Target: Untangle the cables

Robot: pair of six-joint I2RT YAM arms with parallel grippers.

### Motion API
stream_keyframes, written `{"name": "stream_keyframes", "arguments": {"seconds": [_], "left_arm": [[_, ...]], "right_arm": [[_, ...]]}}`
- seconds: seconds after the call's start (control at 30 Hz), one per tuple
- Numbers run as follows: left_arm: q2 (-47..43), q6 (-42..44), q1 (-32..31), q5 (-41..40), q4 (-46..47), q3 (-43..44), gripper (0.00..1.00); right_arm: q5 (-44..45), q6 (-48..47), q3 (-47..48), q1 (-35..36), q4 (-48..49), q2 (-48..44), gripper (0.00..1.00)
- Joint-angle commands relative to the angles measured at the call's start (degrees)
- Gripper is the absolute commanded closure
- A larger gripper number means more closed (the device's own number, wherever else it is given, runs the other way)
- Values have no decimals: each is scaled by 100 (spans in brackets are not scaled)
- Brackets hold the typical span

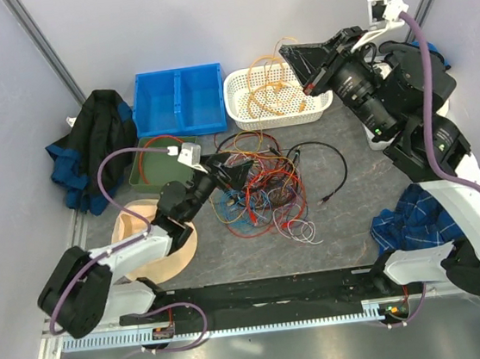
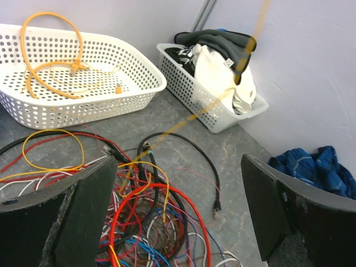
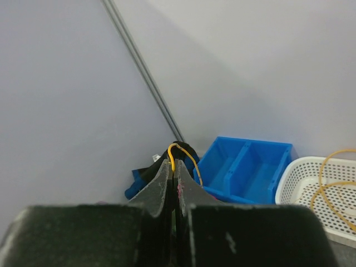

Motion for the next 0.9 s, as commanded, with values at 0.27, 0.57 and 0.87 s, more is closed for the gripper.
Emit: {"name": "stream_keyframes", "arguments": {"seconds": [0.27, 0.57, 0.87], "left_arm": [[1812, 18, -155, 743, 2249, 707, 4], [2815, 44, -129, 633, 1769, 1656, 69], [1603, -193, 916, 533, -3124, 3790, 98]], "right_arm": [[-384, 393, 343, 15, -327, -253, 100], [-472, 454, 220, 15, -397, -464, 100], [-77, 384, -1191, 15, -512, -1667, 100]]}}
